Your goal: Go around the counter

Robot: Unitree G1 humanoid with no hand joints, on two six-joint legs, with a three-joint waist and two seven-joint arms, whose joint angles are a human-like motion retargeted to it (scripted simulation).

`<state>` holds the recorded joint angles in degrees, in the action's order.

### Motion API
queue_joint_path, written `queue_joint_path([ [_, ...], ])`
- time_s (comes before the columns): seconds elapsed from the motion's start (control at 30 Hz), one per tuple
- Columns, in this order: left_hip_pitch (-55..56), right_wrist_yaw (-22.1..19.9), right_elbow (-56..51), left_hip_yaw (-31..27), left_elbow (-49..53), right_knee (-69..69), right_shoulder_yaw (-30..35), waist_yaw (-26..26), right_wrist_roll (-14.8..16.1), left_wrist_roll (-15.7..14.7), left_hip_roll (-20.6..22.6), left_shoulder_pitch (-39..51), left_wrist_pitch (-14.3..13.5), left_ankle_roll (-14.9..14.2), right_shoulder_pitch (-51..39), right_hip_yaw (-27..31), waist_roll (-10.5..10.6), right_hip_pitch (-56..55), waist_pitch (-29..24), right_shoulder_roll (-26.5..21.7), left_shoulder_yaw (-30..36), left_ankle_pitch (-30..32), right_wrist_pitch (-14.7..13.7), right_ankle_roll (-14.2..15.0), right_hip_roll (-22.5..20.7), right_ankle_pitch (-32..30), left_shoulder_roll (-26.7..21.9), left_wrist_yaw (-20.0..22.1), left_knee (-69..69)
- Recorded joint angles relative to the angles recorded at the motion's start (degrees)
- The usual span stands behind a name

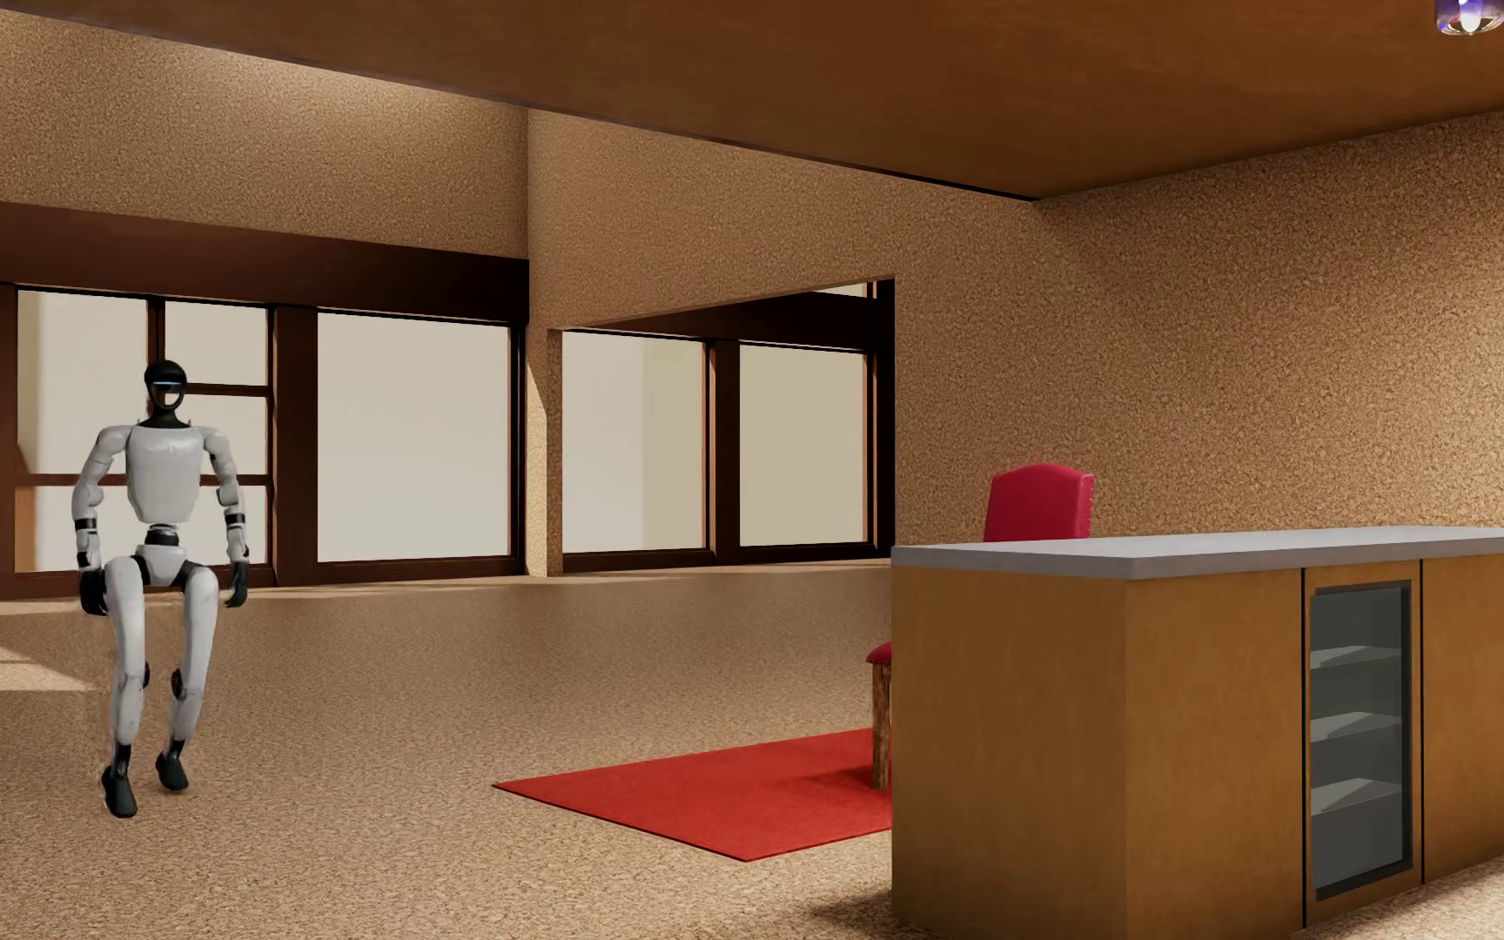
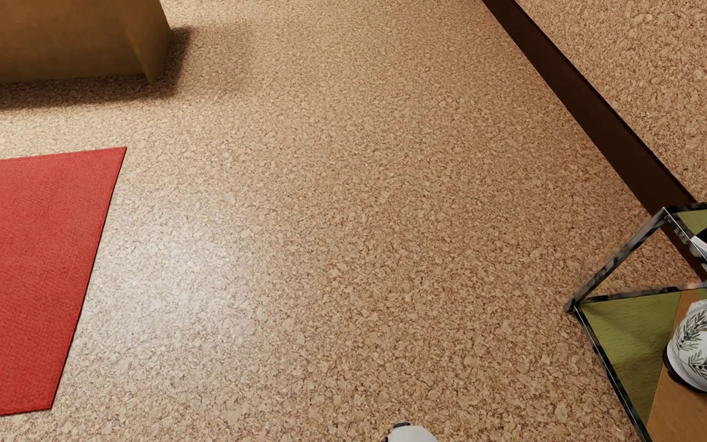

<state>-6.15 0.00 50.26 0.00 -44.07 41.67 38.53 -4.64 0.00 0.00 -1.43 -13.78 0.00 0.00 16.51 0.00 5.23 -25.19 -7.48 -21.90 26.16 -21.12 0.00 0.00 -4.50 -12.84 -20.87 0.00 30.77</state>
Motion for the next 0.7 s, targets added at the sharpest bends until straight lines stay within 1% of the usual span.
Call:
queue_joint_path([
  [0.03,-3.66,0.0,-0.29,0.0,1.77,-8.39,-0.27,-1.69,0.0,0.0,-0.14,0.94,0.0,0.0,0.34,0.0,0.05,-2.37,0.56,-0.06,-0.46,-1.43,0.0,0.0,0.37,6.36,-0.62,0.0,-1.63],
  [0.07,-7.0,0.0,-0.62,0.0,2.83,-13.19,-0.33,-3.08,0.0,0.0,-0.44,1.99,0.0,0.0,0.77,0.0,0.17,-4.16,0.89,-0.24,-0.58,-2.82,0.0,0.0,0.84,16.48,-1.13,0.0,-2.28],
  [0.1,-9.35,0.0,-0.73,0.0,3.16,-13.46,-0.44,-4.52,0.0,0.0,-1.02,3.08,0.0,0.0,0.99,0.0,0.58,-5.27,0.98,-0.35,-0.7,-3.44,0.0,0.0,1.73,22.11,-1.38,0.0,-2.01],
  [0.13,-10.94,0.0,-0.45,0.0,2.81,-12.08,-0.74,-5.96,0.0,0.0,-1.47,3.67,0.0,0.0,1.16,0.0,0.83,-6.45,0.96,-0.25,-1.4,-2.63,0.0,0.0,2.16,17.69,-1.21,0.0,-0.81],
  [0.17,-12.27,0.0,0.05,0.0,1.82,-9.98,-0.44,-7.42,0.0,0.0,-2.63,3.16,0.0,0.0,1.43,0.0,1.23,-8.5,1.04,-0.12,-2.33,0.35,0.0,0.0,1.31,7.36,-0.87,0.0,1.84],
  [0.2,-11.15,0.0,0.96,0.0,0.39,-5.29,-0.41,-7.52,0.0,0.0,-4.28,2.53,0.0,0.0,1.3,0.0,2.38,-9.75,1.68,0.17,-3.21,7.01,0.0,0.0,0.24,-0.93,-0.13,0.0,6.73],
  [0.23,-8.9,0.0,2.27,0.0,-1.77,-1.7,0.24,-5.78,0.0,0.0,-5.72,1.62,0.0,0.0,1.11,0.0,3.5,-8.79,2.28,0.35,-3.07,15.82,0.0,0.0,-2.0,-3.55,0.62,0.0,14.62],
  [0.27,-4.23,0.0,3.05,0.0,-3.47,0.07,0.96,-3.53,0.0,0.0,-6.35,0.53,0.0,0.0,0.48,0.0,3.57,-6.28,2.8,0.6,-1.99,22.37,0.0,0.0,-4.3,-2.57,0.63,0.0,25.24],
  [0.3,2.16,0.0,3.51,0.0,-3.9,0.07,-0.5,-1.41,0.0,0.0,-7.52,-0.63,0.0,0.0,-0.15,0.0,3.78,-2.72,3.17,1.15,-1.29,22.32,0.0,0.0,-6.6,0.06,0.59,0.0,36.26],
  [0.33,7.78,0.0,3.57,0.0,-4.01,-1.76,-2.67,1.07,0.0,0.0,-7.94,-1.79,0.0,0.0,-0.86,0.0,3.62,2.85,2.92,1.53,-1.33,16.2,0.0,0.0,-7.84,4.16,0.72,0.0,43.9],
  [0.37,12.8,0.0,2.9,0.0,-4.87,-4.7,-2.83,4.06,0.0,0.0,-6.9,-2.33,0.0,0.0,-2.01,0.0,2.36,9.55,2.34,1.23,-0.46,9.78,0.0,0.0,-7.76,8.57,0.68,0.0,46.47],
  [0.4,18.19,0.0,1.89,0.0,-5.51,-7.46,-2.93,7.64,0.0,0.0,-6.1,-3.1,0.0,0.0,-3.3,0.0,0.85,15.11,2.42,0.77,-0.26,6.35,0.0,0.0,-7.22,12.95,0.62,0.0,45.1],
  [0.43,22.09,0.0,-0.98,0.0,-5.91,-10.45,-3.09,11.31,0.0,0.0,-5.56,-3.93,0.0,0.0,-4.01,0.0,-0.53,21.07,2.18,-0.11,-0.5,5.41,0.0,0.0,-6.21,17.26,0.41,0.0,39.83],
  [0.47,24.75,0.0,-4.74,0.0,-6.11,-13.62,-3.31,14.13,0.0,0.0,-5.21,-4.59,0.0,0.0,-4.6,0.0,-1.58,27.51,1.48,-1.21,-0.56,5.8,0.0,0.0,-4.82,21.69,0.04,0.0,32.09],
  [0.5,27.83,0.0,-7.08,0.0,-5.96,-15.79,-4.12,16.57,0.0,0.0,-5.79,-5.25,0.0,0.0,-5.85,0.0,-2.12,32.16,1.54,-1.96,-1.0,6.94,0.0,0.0,-3.9,26.35,-0.21,0.0,23.4],
  [0.57,31.95,0.0,-10.25,0.0,-6.38,-17.93,-6.74,19.24,0.0,0.0,-7.09,-6.18,0.0,0.0,-8.59,0.0,-2.03,39.47,2.67,-3.08,-1.67,11.08,0.0,0.0,-2.96,33.88,0.03,0.0,4.02],
  [0.6,33.53,0.0,-11.34,0.0,-7.02,-17.98,-7.34,20.11,0.0,0.0,-7.83,-6.44,0.0,0.0,-9.82,0.0,-1.94,41.95,3.53,-3.45,-1.3,18.29,0.0,0.0,-2.46,35.28,0.07,0.0,-8.27],
  [0.63,34.76,0.0,-11.48,0.0,-7.72,-17.43,-8.02,21.4,0.0,0.0,-8.79,-6.73,0.0,0.0,-10.71,0.0,-2.04,44.52,3.84,-3.41,-1.2,21.52,0.0,0.0,-1.3,34.74,0.06,0.0,-12.12],
  [0.67,36.1,0.0,-11.9,0.0,-8.53,-15.85,-9.74,22.79,0.0,0.0,-8.9,-7.04,0.0,0.0,-10.56,0.0,-2.45,46.94,3.7,-3.06,-1.15,12.38,0.0,0.0,0.81,32.02,0.22,0.0,0.98],
  [0.7,37.56,0.0,-11.79,0.0,-9.95,-12.4,-10.88,23.57,0.0,0.0,-8.29,-7.32,0.0,0.0,-9.44,0.0,-2.96,48.05,4.24,-2.43,-0.72,10.42,0.0,0.0,2.89,26.59,0.57,0.0,7.29],
])
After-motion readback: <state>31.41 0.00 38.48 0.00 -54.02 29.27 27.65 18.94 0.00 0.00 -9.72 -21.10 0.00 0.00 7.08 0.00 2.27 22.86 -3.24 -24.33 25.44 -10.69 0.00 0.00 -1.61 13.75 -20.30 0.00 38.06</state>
